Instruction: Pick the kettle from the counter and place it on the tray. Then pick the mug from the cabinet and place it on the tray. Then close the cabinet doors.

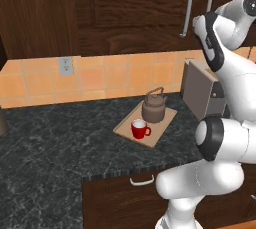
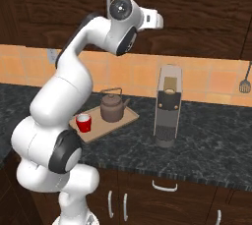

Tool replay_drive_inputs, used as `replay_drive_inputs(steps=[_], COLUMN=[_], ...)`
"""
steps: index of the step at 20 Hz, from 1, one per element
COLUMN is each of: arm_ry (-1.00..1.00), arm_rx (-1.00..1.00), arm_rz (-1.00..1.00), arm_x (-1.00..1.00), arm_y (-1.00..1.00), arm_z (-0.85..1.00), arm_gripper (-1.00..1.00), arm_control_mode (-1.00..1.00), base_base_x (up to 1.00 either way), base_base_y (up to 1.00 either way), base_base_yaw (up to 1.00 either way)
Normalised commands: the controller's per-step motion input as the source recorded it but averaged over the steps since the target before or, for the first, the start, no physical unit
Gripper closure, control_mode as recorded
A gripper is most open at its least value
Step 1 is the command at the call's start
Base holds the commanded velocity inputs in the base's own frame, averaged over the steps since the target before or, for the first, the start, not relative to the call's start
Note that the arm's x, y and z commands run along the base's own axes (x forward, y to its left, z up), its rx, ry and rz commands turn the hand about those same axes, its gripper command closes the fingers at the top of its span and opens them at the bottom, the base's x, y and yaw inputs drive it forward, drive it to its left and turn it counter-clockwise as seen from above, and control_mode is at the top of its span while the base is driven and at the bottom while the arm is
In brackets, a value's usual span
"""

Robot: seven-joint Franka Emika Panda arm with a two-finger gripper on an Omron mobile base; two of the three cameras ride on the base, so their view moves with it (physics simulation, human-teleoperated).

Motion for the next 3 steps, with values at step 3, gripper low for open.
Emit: replay_drive_inputs(steps=[3], arm_ry=[0.04], arm_rx=[0.0], arm_rz=[0.0], arm_x=[0.22], arm_y=[0.0], arm_z=[-0.14], arm_gripper=[-1.0], arm_control_mode=[-1.0], base_base_x=[0.0], base_base_y=[0.0], base_base_yaw=[0.0])
